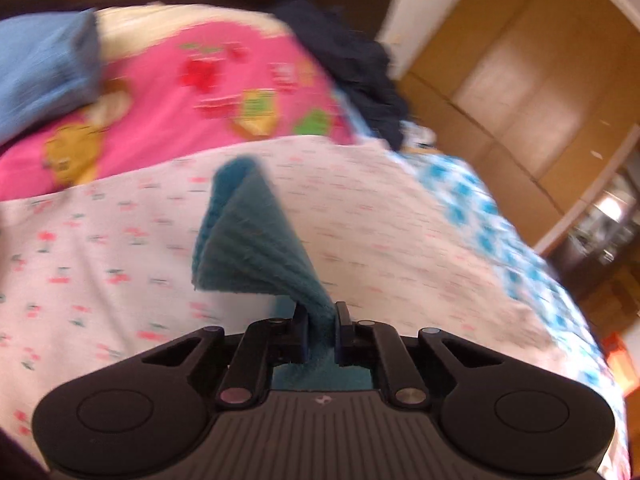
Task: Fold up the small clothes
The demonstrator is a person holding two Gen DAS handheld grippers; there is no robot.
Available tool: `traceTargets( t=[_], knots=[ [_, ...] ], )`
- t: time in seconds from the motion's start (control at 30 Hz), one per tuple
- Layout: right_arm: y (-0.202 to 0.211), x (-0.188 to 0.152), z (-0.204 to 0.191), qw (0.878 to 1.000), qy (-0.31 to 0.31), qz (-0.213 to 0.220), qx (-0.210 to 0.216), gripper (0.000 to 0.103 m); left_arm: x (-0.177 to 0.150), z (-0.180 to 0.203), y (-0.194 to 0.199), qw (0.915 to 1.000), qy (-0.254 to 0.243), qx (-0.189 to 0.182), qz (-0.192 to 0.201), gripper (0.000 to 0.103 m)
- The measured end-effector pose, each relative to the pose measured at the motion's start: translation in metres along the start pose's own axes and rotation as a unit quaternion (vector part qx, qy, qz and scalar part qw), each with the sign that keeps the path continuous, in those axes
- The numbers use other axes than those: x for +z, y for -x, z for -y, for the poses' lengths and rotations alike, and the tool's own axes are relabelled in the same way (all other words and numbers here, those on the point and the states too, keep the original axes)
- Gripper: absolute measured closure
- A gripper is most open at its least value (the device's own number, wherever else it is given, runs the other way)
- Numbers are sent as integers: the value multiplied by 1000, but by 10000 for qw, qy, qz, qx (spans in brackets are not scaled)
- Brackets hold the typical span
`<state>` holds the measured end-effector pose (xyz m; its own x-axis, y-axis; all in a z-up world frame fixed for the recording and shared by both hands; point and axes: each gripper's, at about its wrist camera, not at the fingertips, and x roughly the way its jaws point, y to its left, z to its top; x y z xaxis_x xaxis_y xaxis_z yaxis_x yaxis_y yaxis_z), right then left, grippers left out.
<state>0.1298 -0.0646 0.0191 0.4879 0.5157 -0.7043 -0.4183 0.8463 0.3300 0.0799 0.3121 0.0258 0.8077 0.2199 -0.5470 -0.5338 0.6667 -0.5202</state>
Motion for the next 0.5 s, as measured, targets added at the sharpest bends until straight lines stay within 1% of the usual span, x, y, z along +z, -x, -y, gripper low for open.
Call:
traceTargets(
  t=[0.03,0.1,0.17,0.2,0.27,0.3,0.37,0.4,0.47,0.5],
  knots=[
    [3,0,3,10000,-48,28,-4,71,-4,16,3,9996,-160,-214,-40,87],
    [12,1,11,9998,-188,118,-19,71,-16,53,10,9955,-513,-772,-217,87],
    [20,1,19,9992,-331,215,-56,71,-38,91,18,9859,-934,-1317,-435,87],
    [25,1,25,9987,-421,266,-73,71,-52,108,22,9794,-1166,-1542,-576,87],
    [32,2,38,9975,-621,322,-119,71,-84,138,26,9649,-1682,-1819,-868,87],
    [35,1,45,9967,-729,333,-148,71,-101,150,26,9577,-1984,-1843,-968,86],
    [38,0,61,9939,-1043,338,-150,71,-135,166,23,9425,-2614,-1710,-1189,86],
    [40,0,70,9917,-1236,325,-101,71,-150,170,22,9361,-2837,-1629,-1292,86],
    [41,-1,82,9876,-1546,286,23,67,-172,170,21,9265,-3146,-1514,-1405,86],
    [41,-1,87,9849,-1702,281,114,63,-178,171,21,9227,-3292,-1445,-1391,86]
  ],
)
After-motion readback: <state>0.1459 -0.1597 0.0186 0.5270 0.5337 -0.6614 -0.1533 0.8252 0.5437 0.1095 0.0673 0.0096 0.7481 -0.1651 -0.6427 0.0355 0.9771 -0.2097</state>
